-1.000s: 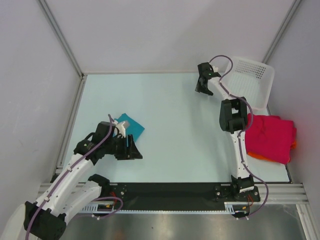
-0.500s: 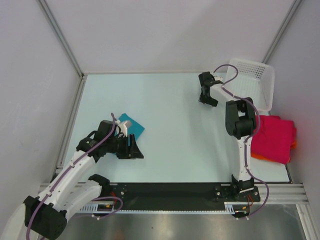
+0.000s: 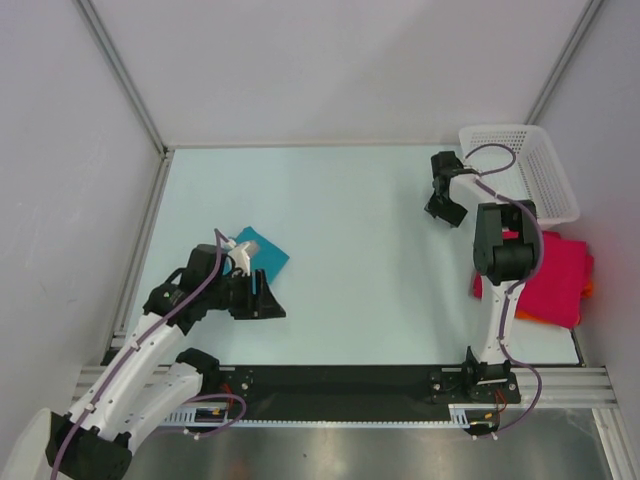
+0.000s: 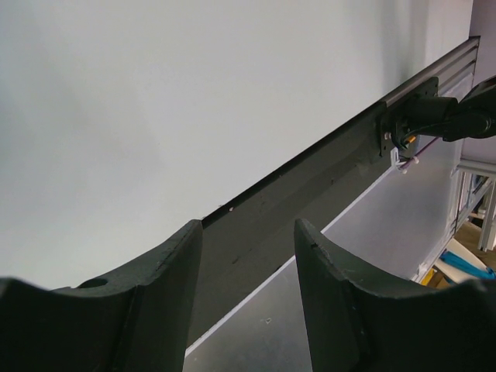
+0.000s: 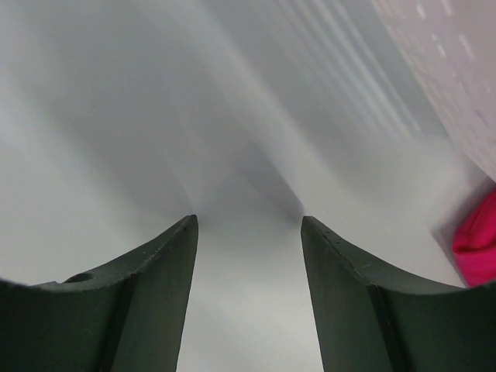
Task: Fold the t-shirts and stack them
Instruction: Move the tshirt to the center of the board, then flatten out the tshirt
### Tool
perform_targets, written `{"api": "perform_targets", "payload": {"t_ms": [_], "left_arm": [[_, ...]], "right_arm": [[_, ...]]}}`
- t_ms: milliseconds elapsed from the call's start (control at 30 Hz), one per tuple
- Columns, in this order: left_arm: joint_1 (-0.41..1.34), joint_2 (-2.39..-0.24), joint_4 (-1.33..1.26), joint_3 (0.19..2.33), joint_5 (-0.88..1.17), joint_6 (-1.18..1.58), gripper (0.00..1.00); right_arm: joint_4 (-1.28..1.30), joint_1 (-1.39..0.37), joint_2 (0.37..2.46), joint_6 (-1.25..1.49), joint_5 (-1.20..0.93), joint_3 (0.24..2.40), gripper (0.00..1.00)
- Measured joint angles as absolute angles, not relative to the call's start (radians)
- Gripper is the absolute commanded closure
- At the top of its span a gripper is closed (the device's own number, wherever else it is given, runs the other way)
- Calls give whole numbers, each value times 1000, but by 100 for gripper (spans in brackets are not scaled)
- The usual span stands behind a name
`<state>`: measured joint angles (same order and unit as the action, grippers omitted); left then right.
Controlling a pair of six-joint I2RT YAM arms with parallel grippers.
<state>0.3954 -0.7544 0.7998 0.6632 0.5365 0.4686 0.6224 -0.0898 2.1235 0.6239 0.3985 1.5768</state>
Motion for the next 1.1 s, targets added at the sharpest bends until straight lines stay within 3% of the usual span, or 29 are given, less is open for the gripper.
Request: {"api": "perform_targets", "payload": {"t_ms": [300, 600, 733, 967, 1100], "left_arm": [[395, -730, 814, 662, 535, 469, 43], [394, -878, 813, 780, 511, 567, 44], [361, -941, 793, 870, 461, 623, 44], [212, -1163, 850, 1124, 251, 589, 44], [104, -1287, 794, 1159, 375, 567, 48]], "right_arm": [[640, -147, 2091, 574, 374, 1547, 39], [683, -547, 1952, 477, 164, 1596, 37], [637, -706, 1778, 498, 42, 1492, 37], [544, -754, 1560, 559, -65, 1242, 38], [505, -761, 1550, 575, -117, 1169, 39]]}}
